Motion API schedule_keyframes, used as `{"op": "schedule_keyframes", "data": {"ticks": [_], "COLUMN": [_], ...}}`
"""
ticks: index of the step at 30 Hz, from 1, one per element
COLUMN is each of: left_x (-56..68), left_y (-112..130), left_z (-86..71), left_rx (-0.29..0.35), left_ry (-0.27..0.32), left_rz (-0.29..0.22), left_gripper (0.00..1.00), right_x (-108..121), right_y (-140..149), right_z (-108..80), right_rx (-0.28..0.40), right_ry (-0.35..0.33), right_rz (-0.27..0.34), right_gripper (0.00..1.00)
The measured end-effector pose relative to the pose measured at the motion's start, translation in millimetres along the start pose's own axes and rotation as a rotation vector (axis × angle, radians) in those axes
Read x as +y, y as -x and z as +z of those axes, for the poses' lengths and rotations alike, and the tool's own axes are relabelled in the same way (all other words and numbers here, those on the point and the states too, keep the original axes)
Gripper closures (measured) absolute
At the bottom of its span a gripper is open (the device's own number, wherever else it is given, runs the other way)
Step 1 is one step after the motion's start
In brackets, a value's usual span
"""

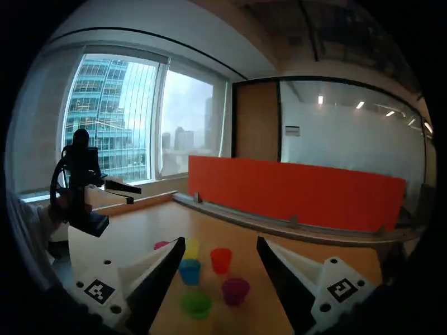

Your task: Pour water

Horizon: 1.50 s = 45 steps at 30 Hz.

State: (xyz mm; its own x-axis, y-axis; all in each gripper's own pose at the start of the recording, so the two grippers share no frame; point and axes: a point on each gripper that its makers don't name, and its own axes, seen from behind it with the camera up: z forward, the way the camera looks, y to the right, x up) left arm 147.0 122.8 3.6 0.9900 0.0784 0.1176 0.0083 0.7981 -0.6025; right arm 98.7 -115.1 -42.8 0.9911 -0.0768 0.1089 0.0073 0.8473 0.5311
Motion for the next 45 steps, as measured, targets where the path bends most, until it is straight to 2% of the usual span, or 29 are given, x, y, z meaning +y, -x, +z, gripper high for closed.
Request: {"op": "schedule_keyframes", "data": {"ticks": [15, 27, 39, 45], "left_x": [12.3, 25.6, 31.8, 32.9], "left_y": [42, 79, 124, 146], "left_z": [18.1, 36.9, 61.8, 74.6], "left_rx": [-0.107, -0.182, -0.272, -0.323], "left_ry": [0.051, 0.092, 0.121, 0.130], "left_rz": [0.028, 0.042, 0.051, 0.054], "left_gripper": [0.00, 0.00, 0.00, 0.00], "right_x": [-23, -32, -35, -42], "right_y": [37, 70, 96, 101], "right_z": [-2.9, -0.1, 6.6, 11.5], "right_rx": [-0.106, -0.167, -0.208, -0.205], "right_ry": [-0.076, -0.100, -0.119, -0.140], "right_rz": [-0.042, -0.049, -0.026, -0.006], "right_gripper": [0.01, 0.01, 0.01, 0.01]}}
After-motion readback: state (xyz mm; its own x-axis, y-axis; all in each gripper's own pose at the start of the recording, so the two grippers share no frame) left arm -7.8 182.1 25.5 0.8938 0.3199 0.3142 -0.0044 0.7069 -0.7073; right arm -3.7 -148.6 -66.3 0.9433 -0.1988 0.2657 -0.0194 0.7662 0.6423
